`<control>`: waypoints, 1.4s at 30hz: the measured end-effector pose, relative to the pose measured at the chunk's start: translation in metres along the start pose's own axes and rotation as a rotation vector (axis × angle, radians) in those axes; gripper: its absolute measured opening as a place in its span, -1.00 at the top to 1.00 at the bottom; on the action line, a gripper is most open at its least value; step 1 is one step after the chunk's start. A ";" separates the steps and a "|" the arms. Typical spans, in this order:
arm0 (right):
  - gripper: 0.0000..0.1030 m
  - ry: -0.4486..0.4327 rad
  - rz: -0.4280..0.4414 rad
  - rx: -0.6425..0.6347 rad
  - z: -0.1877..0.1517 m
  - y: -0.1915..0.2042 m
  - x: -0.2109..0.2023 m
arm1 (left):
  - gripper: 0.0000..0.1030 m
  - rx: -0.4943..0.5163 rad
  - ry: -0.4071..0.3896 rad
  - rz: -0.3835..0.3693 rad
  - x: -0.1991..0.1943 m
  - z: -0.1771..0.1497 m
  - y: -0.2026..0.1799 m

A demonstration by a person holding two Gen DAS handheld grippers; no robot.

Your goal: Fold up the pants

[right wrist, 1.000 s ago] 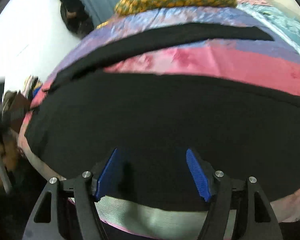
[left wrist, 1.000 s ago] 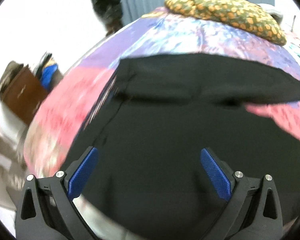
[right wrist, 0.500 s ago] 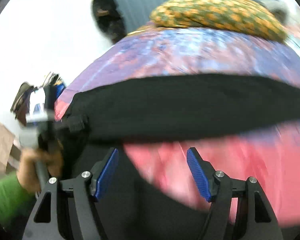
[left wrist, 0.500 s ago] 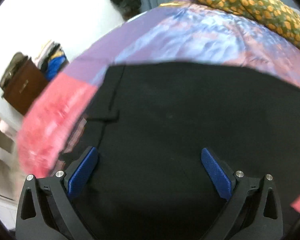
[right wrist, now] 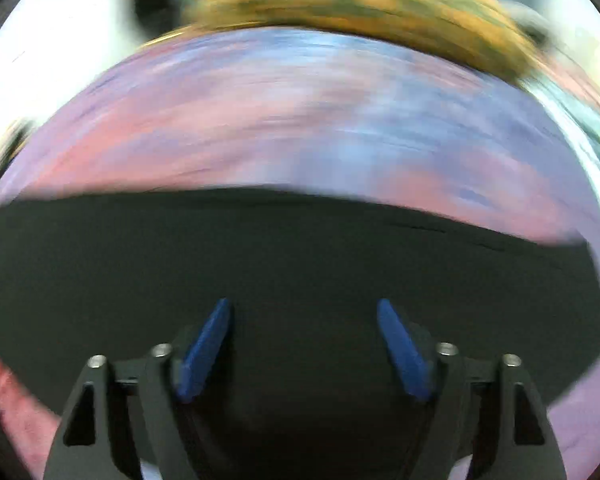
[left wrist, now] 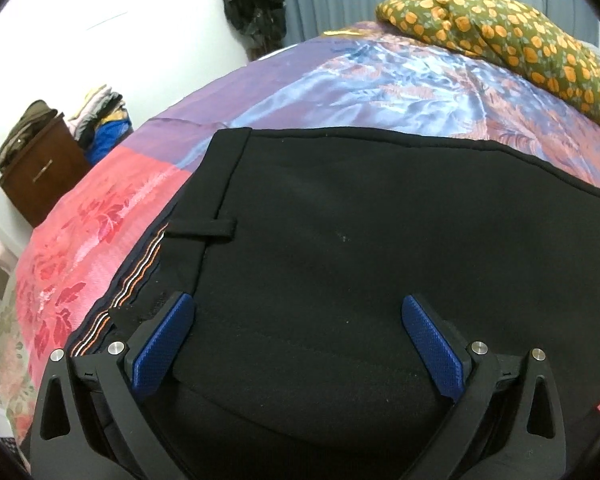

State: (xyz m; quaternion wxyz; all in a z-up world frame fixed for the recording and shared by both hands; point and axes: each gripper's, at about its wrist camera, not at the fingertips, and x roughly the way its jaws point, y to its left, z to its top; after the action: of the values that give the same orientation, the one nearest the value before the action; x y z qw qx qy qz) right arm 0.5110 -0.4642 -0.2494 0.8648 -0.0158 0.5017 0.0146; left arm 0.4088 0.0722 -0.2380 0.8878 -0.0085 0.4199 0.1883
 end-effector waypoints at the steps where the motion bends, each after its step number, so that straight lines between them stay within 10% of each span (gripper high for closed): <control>1: -0.57 0.012 -0.077 0.061 0.002 -0.037 0.004 | -0.99 0.000 -0.002 0.000 0.000 0.000 0.000; 6: -0.56 0.073 -0.478 0.364 0.001 -0.198 -0.013 | -0.99 0.002 -0.015 0.010 0.000 -0.002 -0.002; 13: -0.57 -0.009 -0.250 0.485 0.019 -0.239 -0.003 | -0.99 0.004 -0.019 0.015 0.000 -0.003 -0.003; 15: -0.31 0.083 -0.216 0.478 0.015 -0.230 0.019 | -0.99 0.005 -0.020 0.018 0.001 -0.002 -0.003; 17: 0.89 0.037 -0.244 0.439 0.015 -0.215 0.011 | -0.99 0.007 -0.019 0.022 0.001 -0.002 -0.004; 26: 0.91 -0.268 -0.220 0.147 -0.031 -0.125 -0.154 | -0.99 0.025 -0.003 0.048 0.001 0.001 -0.009; 32: 0.94 -0.403 -0.183 0.127 -0.187 -0.045 -0.292 | -0.99 0.051 0.016 0.079 0.001 0.005 -0.013; 35: 0.90 -0.315 -0.302 0.302 -0.272 -0.046 -0.294 | -0.99 0.049 0.075 0.085 -0.002 0.010 -0.012; 38: 0.02 -0.128 -0.476 0.517 -0.328 -0.064 -0.277 | -0.98 0.072 0.152 0.068 -0.024 0.015 -0.008; 42: -0.29 -0.257 -0.444 0.736 -0.362 -0.058 -0.315 | -0.99 0.088 0.112 -0.052 -0.085 -0.016 -0.001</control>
State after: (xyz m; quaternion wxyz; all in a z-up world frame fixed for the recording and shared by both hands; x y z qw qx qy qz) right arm 0.0432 -0.5403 -0.1553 0.8503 0.1875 0.3464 -0.3490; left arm 0.3482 0.0405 -0.1845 0.8668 0.0093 0.4767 0.1459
